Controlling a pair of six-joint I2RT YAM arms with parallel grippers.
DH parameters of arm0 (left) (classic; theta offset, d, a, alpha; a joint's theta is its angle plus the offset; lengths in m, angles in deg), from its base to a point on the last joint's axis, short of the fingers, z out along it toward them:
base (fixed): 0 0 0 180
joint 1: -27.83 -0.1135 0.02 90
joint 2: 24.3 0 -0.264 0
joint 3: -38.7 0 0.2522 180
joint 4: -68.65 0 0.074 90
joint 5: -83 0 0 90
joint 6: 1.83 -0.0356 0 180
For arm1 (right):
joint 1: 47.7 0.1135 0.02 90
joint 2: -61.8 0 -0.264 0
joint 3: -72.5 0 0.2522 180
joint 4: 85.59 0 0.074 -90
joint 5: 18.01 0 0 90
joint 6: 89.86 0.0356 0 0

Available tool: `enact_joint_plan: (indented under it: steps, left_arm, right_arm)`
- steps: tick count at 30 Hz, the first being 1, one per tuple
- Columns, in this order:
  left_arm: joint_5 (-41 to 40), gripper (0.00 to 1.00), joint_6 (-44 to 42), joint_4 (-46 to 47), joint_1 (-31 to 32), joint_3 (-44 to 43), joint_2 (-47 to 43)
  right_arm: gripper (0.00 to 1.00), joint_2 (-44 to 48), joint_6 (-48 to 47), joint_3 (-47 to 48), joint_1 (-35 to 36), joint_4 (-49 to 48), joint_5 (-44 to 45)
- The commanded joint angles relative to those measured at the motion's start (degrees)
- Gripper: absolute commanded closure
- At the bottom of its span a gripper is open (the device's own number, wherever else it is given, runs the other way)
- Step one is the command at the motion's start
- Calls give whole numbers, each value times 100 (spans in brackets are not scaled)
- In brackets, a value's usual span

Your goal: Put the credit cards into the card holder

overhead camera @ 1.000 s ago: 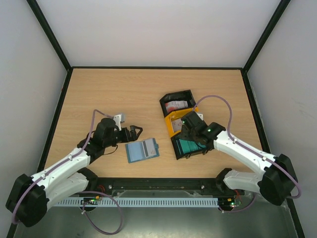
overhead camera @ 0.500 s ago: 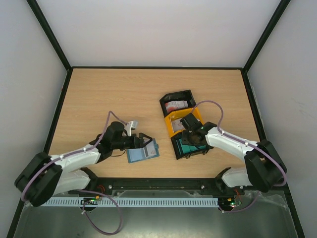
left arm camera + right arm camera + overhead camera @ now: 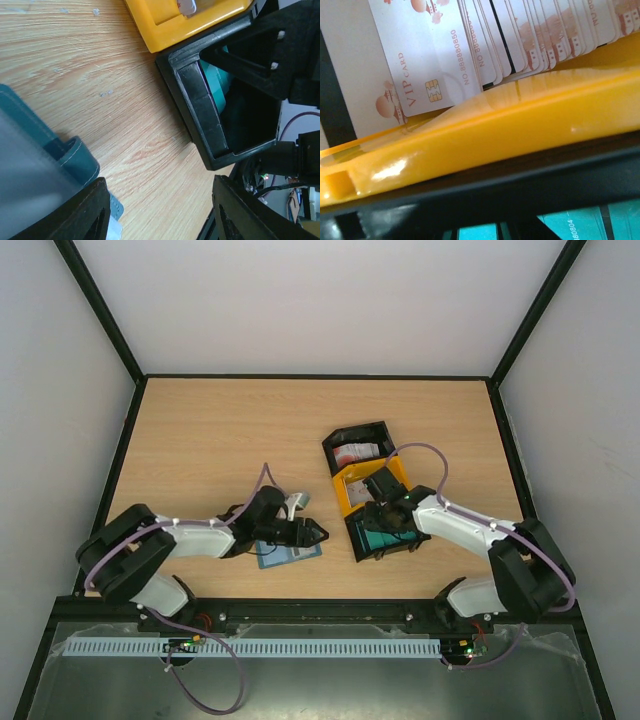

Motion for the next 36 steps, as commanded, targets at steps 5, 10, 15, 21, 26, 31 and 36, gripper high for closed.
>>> enact_joint_plan:
  steps: [5, 10, 15, 21, 26, 31, 36]
  left_arm:
    - [-28, 45, -231, 569, 153, -406, 712]
    - [-76, 47, -281, 604, 312, -638, 1096]
    - [-167, 49, -321, 564, 392, -807, 1406]
    - [-294, 52, -329, 531, 436, -932, 1617]
    - [-286, 56, -330, 571, 489, -974, 1717]
    - [-262, 60, -338, 597, 530, -1013, 1801]
    - [-261, 63, -347, 633, 564, -1035, 1833]
  right_arm:
    - [82, 392, 100, -19, -32, 22, -360]
    - [82, 511, 91, -30, -34, -14, -625]
    - [80, 649, 75, -113, -32, -149, -1102]
    - [80, 792, 139, -392, -32, -420, -1517]
    - [80, 820, 138, -512, -32, -511, -1809]
    - [80, 928, 176, -649, -34, -677, -2111]
    - [81, 1041, 276, -679, -32, -877, -2185]
